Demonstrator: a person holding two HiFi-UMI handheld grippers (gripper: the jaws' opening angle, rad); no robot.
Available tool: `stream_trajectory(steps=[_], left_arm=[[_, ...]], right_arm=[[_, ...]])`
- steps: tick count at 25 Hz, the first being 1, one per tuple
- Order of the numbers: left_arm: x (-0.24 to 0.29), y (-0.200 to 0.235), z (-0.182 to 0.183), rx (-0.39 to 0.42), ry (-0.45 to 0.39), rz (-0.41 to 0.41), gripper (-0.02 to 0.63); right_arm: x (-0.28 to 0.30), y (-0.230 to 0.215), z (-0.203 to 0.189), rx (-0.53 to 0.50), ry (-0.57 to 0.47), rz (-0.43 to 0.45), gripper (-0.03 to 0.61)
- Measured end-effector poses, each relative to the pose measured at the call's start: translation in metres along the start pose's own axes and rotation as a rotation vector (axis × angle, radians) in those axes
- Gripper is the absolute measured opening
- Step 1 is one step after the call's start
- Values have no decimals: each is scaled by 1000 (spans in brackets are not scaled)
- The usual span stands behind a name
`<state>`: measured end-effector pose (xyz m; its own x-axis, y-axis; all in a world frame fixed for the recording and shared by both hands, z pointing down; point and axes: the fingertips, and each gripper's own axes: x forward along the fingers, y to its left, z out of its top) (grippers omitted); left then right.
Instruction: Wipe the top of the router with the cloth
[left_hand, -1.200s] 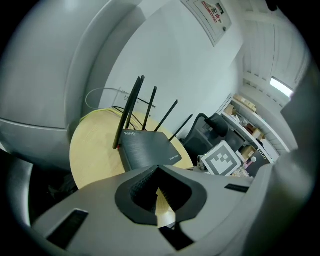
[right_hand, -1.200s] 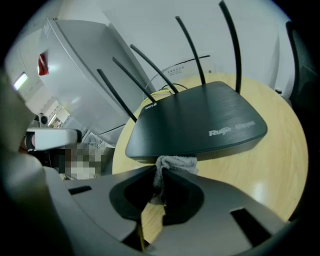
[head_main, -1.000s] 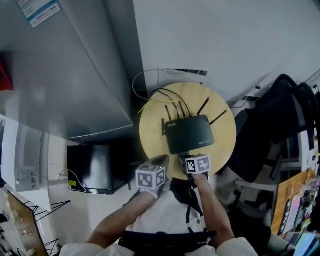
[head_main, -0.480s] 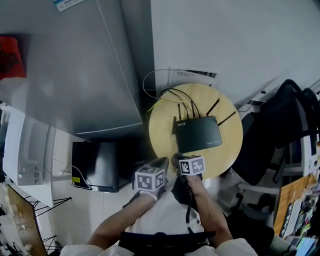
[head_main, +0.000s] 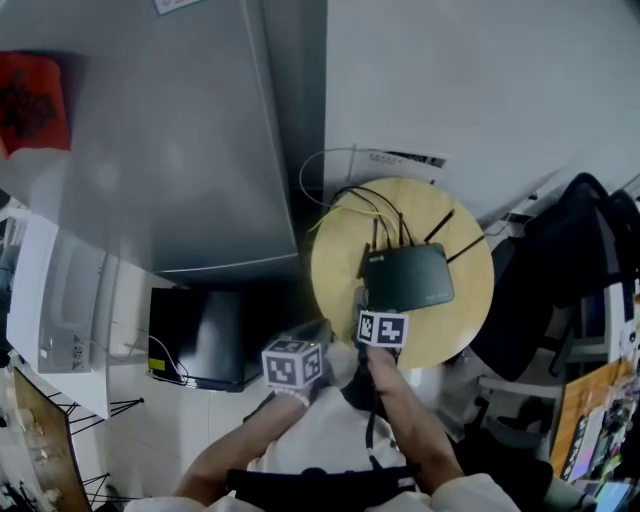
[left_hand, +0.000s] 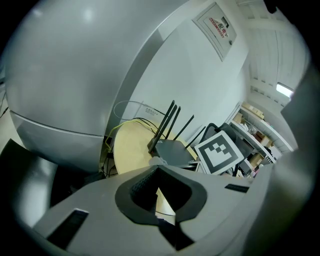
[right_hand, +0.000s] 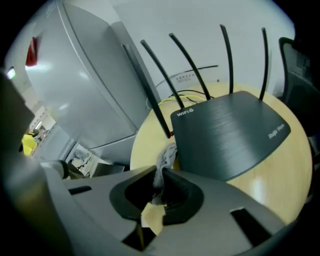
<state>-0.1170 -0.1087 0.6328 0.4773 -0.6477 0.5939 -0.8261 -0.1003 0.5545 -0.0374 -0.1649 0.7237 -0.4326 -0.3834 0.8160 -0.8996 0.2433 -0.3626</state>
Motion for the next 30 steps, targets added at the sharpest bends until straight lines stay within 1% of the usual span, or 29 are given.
stream_trajectory(steps=[4,10,17,23,30], left_arm=[[-9,14,4,-14,-11,15,-2],[-14,20,5,-17,-16,6,-2],[-10,5,0,4,-1,-34,-2],[-4,-13,-12,25,31,-62,-2],[1,-36,-16,64,48,-93,-2]], right_arm=[[6,-3,20,-3,-27,-73,40],[9,-6,22,-6,-23,-109,40],[-6,-13,-9,-16,12,-110,40],[-23,-28,-38,-6,42,-116,40],[-38,-49,-56,12,28,-127,40]])
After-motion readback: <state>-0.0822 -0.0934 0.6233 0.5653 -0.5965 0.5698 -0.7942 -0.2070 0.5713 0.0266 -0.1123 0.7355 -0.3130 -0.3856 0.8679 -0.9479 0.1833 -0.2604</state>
